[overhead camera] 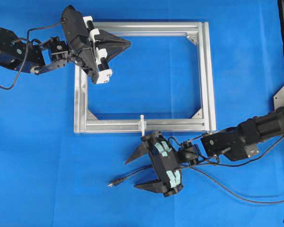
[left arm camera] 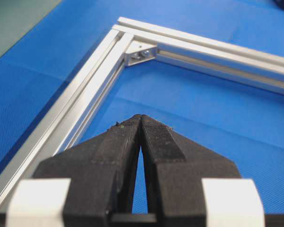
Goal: Insert the wire through the string loop located in the center.
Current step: 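Lower the right gripper and close it on the cable behind the plug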
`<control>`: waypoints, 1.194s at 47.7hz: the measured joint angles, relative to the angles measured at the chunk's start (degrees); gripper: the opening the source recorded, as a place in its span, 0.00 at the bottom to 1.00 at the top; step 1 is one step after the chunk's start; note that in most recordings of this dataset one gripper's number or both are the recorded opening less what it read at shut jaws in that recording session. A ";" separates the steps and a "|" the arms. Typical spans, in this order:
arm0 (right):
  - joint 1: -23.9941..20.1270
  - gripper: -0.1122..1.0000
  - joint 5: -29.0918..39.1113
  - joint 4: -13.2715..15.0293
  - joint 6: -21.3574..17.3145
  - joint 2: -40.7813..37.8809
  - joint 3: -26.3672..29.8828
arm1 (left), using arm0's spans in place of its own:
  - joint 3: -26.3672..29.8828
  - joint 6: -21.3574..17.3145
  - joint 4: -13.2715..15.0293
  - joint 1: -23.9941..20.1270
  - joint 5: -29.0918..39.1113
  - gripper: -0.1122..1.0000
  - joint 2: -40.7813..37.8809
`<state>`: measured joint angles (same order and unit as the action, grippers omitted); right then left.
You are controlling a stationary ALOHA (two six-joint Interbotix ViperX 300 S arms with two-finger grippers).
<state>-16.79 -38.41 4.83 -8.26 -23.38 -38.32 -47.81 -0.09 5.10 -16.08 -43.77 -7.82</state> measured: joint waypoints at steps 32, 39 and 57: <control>0.26 0.08 0.00 -0.44 0.00 0.00 0.00 | 0.00 0.00 0.00 0.00 0.00 0.10 0.00; 0.26 0.08 0.09 -0.44 -0.09 0.00 0.00 | 0.00 0.00 0.00 0.00 0.00 0.10 0.00; 0.18 0.08 6.68 -0.53 -0.09 4.48 0.00 | 0.00 0.00 0.00 0.00 0.00 0.10 0.00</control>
<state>-16.61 -31.73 4.31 -8.35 -18.90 -38.32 -47.81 -0.09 5.10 -16.08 -43.77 -7.82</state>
